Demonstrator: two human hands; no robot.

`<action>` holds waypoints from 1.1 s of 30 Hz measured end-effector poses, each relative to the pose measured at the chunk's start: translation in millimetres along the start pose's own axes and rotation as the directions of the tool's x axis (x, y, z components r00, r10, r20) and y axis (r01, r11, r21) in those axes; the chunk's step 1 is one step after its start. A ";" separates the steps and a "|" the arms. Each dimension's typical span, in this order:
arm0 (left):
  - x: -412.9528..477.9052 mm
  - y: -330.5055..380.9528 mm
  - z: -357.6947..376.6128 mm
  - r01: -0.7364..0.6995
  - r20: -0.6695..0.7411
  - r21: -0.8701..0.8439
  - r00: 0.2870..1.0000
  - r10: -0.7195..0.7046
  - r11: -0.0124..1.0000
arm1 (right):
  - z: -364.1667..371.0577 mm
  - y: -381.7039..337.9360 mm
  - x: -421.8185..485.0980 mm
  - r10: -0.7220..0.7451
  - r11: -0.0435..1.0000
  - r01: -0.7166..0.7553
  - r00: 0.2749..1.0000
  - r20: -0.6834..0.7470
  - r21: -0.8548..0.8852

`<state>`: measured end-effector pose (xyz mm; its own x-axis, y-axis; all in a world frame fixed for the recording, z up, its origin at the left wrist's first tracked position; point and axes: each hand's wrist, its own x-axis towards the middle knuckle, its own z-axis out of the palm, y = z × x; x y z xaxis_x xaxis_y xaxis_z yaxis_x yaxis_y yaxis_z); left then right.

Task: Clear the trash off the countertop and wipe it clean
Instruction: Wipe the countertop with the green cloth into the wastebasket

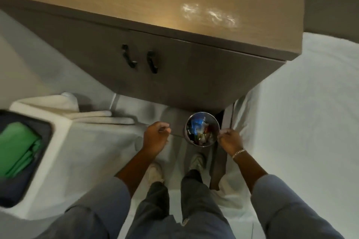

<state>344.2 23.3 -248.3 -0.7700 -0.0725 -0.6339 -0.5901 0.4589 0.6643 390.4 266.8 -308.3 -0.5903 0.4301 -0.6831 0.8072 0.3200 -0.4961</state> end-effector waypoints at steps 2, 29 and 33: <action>-18.0 -13.1 -49.1 -0.029 -0.084 -0.046 0.996 0.025 0.999 | 24.9 -27.6 -24.6 -0.101 0.993 0.106 0.989 0.112 -0.044; -27.4 -75.4 -250.4 -0.114 -0.284 -0.829 0.929 -0.236 0.547 | 243.5 -229.0 -210.3 -0.902 0.401 0.916 0.394 0.179 0.002; 11.3 -70.0 -127.3 0.087 0.005 -0.760 0.992 -0.128 0.644 | 185.9 -136.4 -142.5 -0.720 0.497 0.745 0.640 0.269 -0.444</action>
<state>345.8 -122.4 -251.5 -0.6866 -0.1266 -0.7159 -0.6314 -0.3844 0.6735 365.3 4.9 -243.0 -0.9573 -0.1819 -0.2245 -0.0409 0.8544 -0.5180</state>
